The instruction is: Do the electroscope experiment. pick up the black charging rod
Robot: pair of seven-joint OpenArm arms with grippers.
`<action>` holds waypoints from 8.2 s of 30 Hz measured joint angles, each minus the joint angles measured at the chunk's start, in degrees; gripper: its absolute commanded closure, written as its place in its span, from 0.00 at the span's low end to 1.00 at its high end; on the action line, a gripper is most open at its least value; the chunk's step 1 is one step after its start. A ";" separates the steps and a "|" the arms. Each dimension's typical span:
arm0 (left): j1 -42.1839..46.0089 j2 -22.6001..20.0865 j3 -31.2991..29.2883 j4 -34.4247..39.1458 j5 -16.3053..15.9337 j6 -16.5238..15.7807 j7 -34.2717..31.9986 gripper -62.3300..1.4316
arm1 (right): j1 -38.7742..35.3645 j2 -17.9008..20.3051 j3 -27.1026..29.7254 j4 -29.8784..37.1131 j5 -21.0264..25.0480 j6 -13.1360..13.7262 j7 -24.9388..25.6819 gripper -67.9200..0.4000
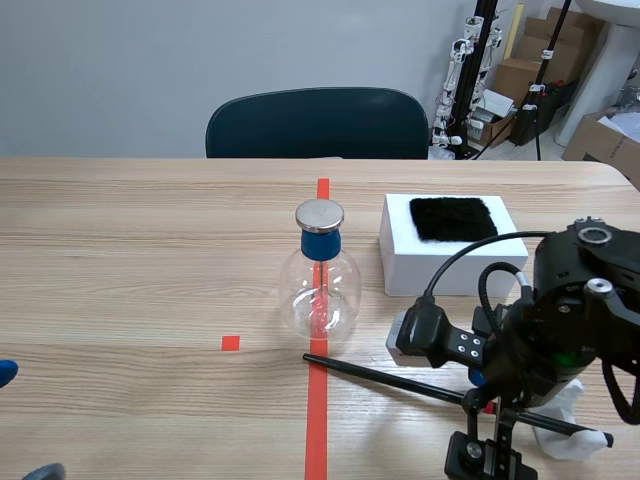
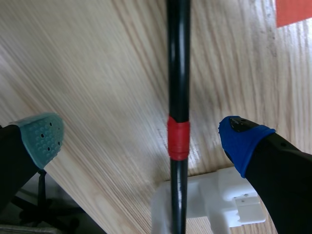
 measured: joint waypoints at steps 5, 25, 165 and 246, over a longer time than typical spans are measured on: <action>0.00 0.13 0.00 0.00 0.00 0.15 0.44 0.00 | 2.14 0.00 0.00 -3.23 -0.02 -1.33 1.81 0.00; 0.00 0.13 0.00 0.00 0.00 0.15 0.92 0.00 | 2.29 0.00 0.04 -3.56 -2.82 -1.33 4.72 0.00; 0.00 0.13 0.00 0.00 -0.26 0.15 1.66 0.00 | 1.95 0.96 0.04 -2.73 -6.34 6.21 7.91 0.99; 0.02 0.13 0.00 0.00 -0.24 0.15 1.49 0.00 | -45.90 16.81 20.94 34.05 -80.02 -66.29 48.68 0.99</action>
